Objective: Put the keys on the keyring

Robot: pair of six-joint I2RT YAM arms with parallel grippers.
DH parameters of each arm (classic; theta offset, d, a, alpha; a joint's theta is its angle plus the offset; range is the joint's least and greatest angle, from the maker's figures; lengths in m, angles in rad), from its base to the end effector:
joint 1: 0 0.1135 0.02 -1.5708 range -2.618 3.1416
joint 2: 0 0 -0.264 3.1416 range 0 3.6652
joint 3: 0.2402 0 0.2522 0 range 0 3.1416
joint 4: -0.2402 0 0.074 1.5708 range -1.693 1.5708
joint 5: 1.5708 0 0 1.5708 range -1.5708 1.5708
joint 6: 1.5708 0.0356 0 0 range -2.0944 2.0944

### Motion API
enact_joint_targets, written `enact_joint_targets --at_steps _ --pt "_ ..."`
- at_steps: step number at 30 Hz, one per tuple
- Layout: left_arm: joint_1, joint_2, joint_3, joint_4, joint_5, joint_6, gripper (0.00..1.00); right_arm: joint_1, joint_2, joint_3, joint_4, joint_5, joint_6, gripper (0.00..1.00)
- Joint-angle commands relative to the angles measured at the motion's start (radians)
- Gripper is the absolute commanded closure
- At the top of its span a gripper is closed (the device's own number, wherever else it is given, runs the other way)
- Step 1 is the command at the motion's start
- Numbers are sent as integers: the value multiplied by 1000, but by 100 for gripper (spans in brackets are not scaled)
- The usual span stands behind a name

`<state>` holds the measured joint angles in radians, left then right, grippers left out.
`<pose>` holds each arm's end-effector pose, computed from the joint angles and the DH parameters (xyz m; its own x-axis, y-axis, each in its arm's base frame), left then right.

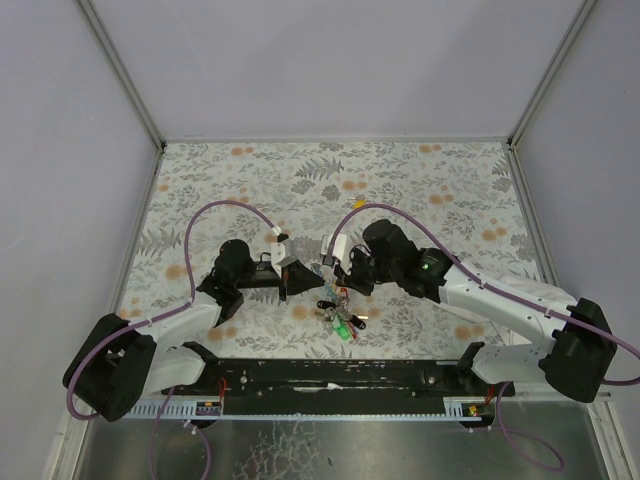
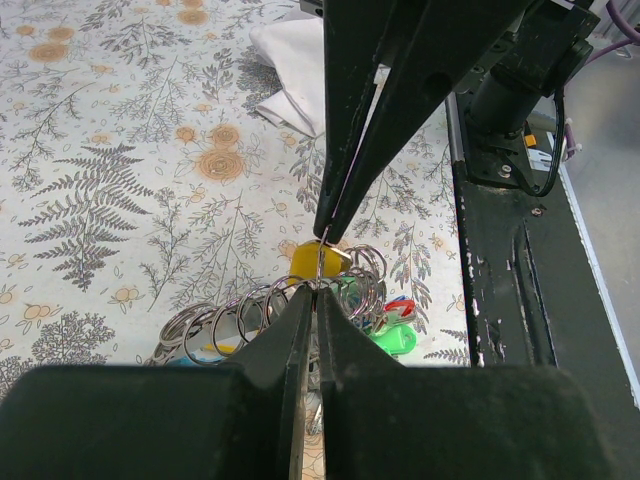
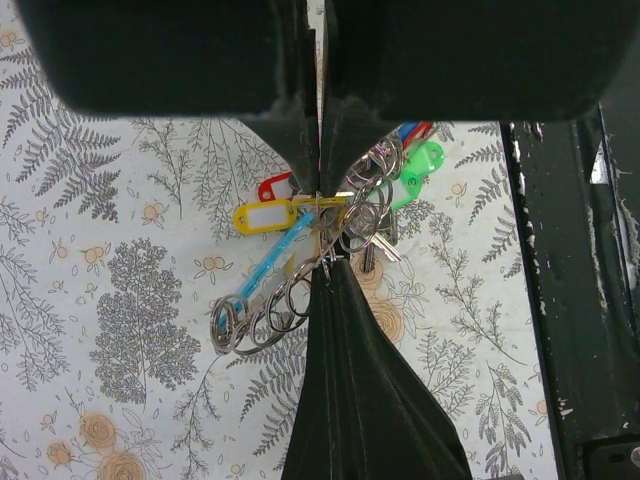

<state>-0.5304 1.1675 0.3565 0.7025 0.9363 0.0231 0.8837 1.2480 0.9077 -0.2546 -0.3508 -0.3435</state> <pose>0.1780 -0.1376 0.2098 -0.0705 0.0572 -0.9959 0.9924 0.1050 -0.0642 0.1657 0.2213 0.2785 -0.0294 -0.5345 -0.8447 -0.9733 0.2078 -0.0976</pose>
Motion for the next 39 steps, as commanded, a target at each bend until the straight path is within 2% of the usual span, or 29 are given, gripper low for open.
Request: enact_joint_targets --at_steps 1,13,39 --pt "-6 -10 -8 39 11 17 100 8 -34 33 6 23 8 100" --pt "-6 -5 -4 35 22 18 100 9 -34 29 36 -36 -12 100" --pt "-8 -1 -1 34 37 20 100 9 -19 35 38 -49 -20 100"
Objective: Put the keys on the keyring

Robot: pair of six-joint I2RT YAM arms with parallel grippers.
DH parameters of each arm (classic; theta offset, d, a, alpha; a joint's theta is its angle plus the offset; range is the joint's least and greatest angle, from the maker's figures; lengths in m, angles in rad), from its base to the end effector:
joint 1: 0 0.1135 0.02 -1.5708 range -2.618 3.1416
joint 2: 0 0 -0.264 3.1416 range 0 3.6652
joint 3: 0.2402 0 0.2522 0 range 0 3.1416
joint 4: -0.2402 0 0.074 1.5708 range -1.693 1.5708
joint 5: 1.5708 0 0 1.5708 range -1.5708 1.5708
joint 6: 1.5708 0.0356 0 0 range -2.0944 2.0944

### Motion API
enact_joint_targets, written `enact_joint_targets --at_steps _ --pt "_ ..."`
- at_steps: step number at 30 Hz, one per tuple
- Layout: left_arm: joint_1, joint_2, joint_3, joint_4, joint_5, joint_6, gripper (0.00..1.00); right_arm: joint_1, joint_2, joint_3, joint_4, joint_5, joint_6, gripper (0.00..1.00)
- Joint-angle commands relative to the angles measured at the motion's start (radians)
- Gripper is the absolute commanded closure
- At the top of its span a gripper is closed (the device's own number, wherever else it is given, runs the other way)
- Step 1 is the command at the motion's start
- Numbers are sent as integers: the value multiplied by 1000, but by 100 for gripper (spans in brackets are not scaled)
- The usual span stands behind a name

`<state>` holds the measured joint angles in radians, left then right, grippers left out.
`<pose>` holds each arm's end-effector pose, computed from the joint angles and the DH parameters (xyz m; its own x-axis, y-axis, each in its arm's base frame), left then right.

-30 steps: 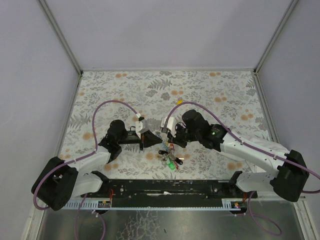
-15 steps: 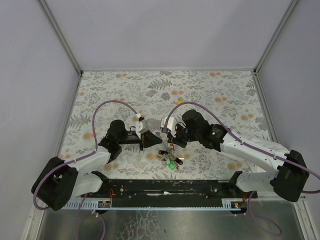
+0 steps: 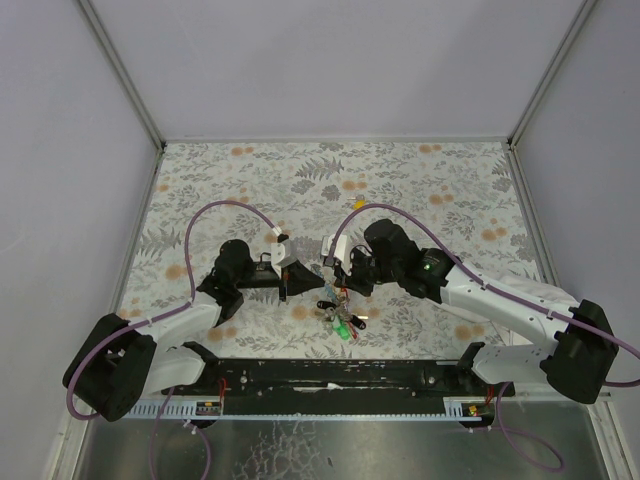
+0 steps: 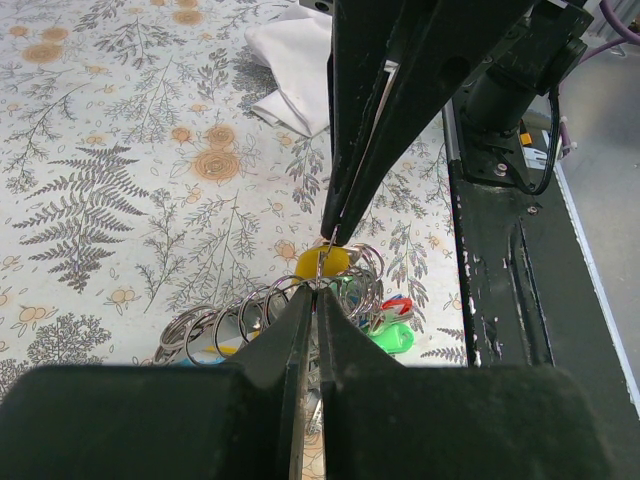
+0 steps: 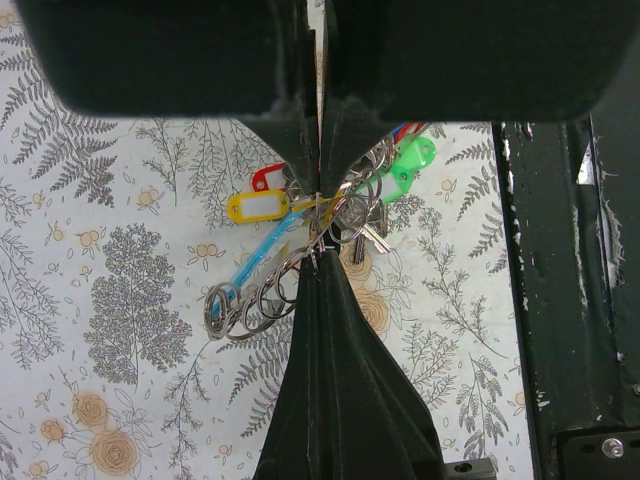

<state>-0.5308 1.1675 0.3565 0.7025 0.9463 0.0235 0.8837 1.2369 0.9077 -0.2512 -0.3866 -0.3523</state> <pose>0.1776 -0.1377 0.2098 -0.0701 0.0571 -0.9959 0.9934 0.0946 -0.0645 0.1635 0.2204 0.2818 -0.0104 -0.5165 -0.8562 -0.9798 0.1764 -0.0945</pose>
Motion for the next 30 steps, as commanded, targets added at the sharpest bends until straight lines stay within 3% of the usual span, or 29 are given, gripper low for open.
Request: enact_joint_targets --at_steps 1,30 --pt "-8 0 -1 34 26 19 100 9 -8 35 35 -9 -9 100" --pt "-9 14 8 32 45 20 100 10 4 34 33 18 -17 100"
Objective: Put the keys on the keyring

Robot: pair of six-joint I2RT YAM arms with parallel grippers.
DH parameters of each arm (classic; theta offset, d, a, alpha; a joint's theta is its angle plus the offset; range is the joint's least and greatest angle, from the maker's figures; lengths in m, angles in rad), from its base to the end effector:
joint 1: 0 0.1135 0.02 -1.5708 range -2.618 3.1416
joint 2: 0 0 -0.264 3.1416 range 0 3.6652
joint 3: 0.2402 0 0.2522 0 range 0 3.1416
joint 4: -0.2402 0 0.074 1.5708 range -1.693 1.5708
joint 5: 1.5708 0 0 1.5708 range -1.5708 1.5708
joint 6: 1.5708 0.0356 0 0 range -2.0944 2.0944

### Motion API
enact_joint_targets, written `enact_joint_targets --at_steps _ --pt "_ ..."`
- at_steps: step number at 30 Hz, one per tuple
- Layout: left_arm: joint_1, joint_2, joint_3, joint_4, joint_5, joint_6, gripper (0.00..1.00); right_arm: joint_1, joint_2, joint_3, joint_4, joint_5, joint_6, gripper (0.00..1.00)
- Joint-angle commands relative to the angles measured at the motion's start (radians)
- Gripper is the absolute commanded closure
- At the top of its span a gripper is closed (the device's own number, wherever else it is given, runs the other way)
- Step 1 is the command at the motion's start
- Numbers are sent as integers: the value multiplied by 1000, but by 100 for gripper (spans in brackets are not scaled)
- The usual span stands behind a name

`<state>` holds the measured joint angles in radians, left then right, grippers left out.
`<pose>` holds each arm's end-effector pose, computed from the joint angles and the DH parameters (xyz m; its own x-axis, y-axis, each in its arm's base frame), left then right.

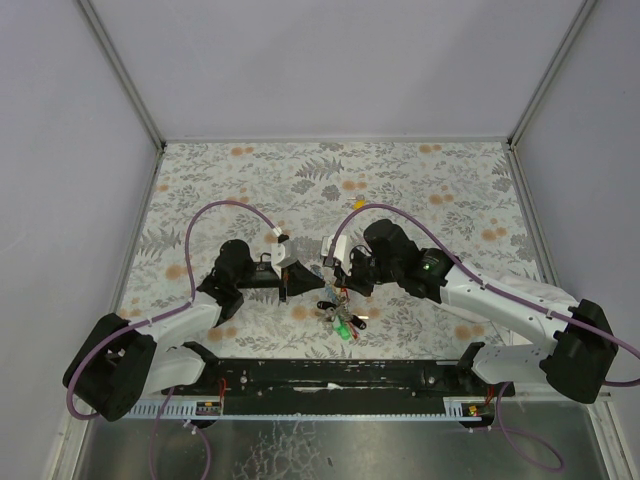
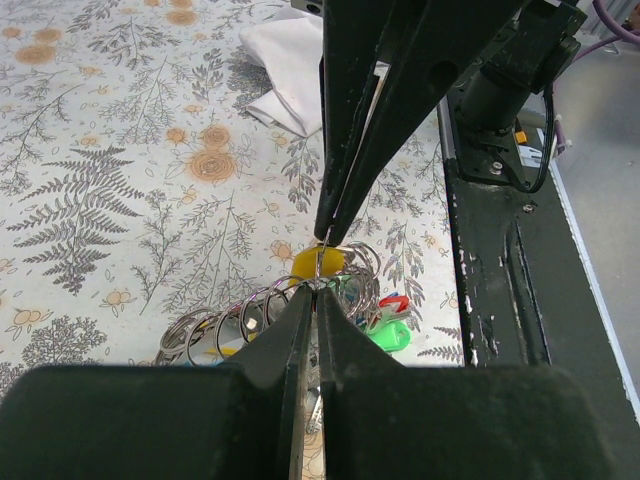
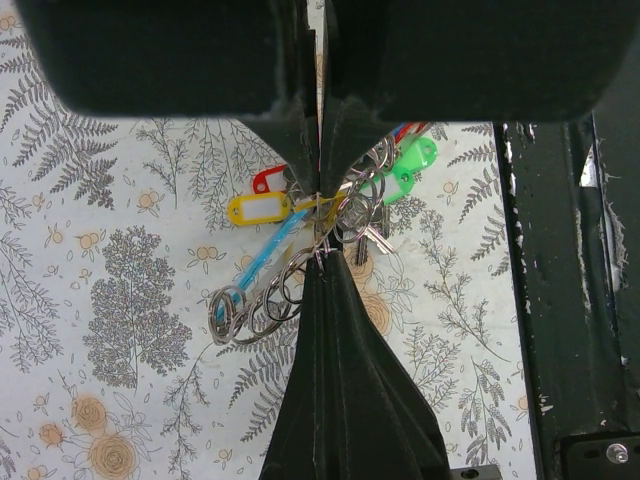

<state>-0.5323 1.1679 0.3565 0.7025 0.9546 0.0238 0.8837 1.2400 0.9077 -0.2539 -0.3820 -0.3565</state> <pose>0.1771 -0.1380 0.2097 -0.0700 0.0572 -0.9959 0.9943 0.0849 -0.0650 0.1639 0.2207 0.2808 -0.0097 -0.5224 -0.8526 -0.9793 0.1773 -0.0975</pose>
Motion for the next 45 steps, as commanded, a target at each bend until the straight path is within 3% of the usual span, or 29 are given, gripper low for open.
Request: enact_joint_targets --at_steps 1,25,45 --pt "-7 15 7 32 38 20 100 10 0 34 38 12 -15 100" --pt "-18 18 15 20 38 27 100 25 20 43 80 -41 3 100" --pt "-37 16 59 -118 -31 72 100 29 27 66 74 -17 -19 100"
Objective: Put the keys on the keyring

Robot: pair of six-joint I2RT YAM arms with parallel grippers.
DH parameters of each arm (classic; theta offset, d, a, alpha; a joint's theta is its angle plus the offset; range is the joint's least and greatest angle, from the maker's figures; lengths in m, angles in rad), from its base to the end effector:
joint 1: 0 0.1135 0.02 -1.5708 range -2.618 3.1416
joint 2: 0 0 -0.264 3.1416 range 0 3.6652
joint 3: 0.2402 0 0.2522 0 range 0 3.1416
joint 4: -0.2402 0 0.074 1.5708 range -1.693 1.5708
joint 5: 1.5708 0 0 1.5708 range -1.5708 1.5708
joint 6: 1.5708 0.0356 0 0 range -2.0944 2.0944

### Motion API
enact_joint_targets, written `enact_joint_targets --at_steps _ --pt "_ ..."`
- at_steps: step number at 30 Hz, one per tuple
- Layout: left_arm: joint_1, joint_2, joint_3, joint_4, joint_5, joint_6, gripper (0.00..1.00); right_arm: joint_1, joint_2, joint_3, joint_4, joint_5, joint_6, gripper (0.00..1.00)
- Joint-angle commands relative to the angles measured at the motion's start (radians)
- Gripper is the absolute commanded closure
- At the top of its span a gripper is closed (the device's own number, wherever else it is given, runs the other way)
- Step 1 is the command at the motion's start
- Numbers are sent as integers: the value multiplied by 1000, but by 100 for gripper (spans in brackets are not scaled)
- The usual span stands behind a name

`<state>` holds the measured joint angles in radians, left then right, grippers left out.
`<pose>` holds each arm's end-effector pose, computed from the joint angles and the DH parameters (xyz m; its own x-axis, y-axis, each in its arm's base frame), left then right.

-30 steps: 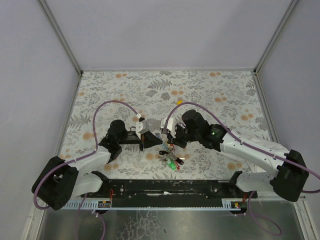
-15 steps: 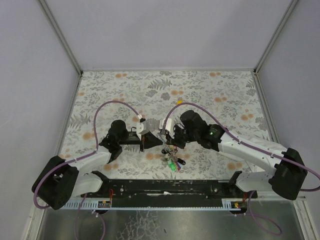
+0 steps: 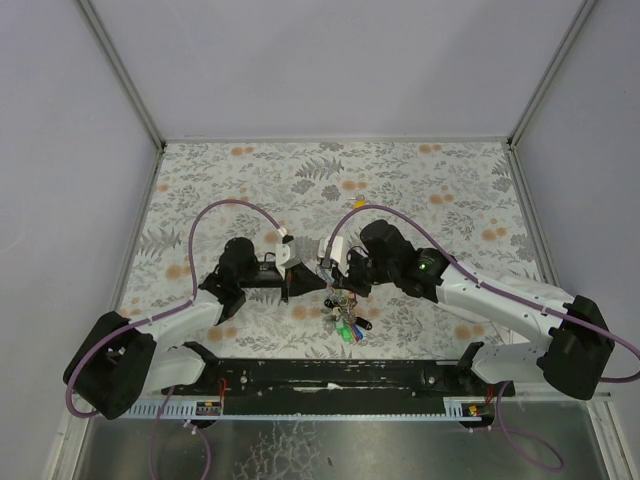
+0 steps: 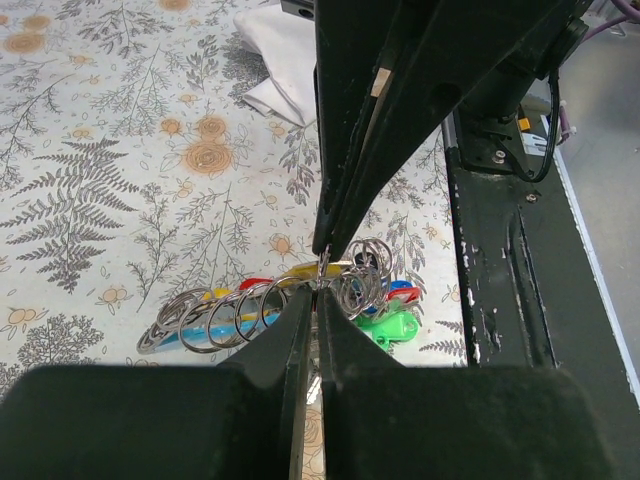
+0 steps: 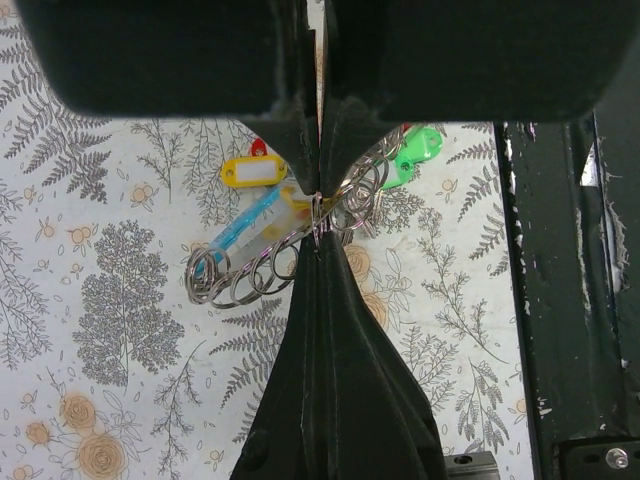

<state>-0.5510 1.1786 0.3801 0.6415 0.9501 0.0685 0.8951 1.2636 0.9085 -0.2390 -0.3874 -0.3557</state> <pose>0.1778 -0.1433 0.2090 -0.0652 0.0868 -0.9941 0.9958 0.0691 -0.0593 0.1642 0.2264 0.2764 -0.0084 -0.5260 -0.8504 -0.9827 0.1618 -0.0903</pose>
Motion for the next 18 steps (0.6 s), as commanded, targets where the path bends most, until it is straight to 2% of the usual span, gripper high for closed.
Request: enact_joint_targets --at_steps 1,18 --pt "-19 4 38 -66 -32 30 100 19 7 71 50 -7 -27 100" --pt "-38 8 77 -165 -87 57 100 19 -7 82 33 45 -74 100"
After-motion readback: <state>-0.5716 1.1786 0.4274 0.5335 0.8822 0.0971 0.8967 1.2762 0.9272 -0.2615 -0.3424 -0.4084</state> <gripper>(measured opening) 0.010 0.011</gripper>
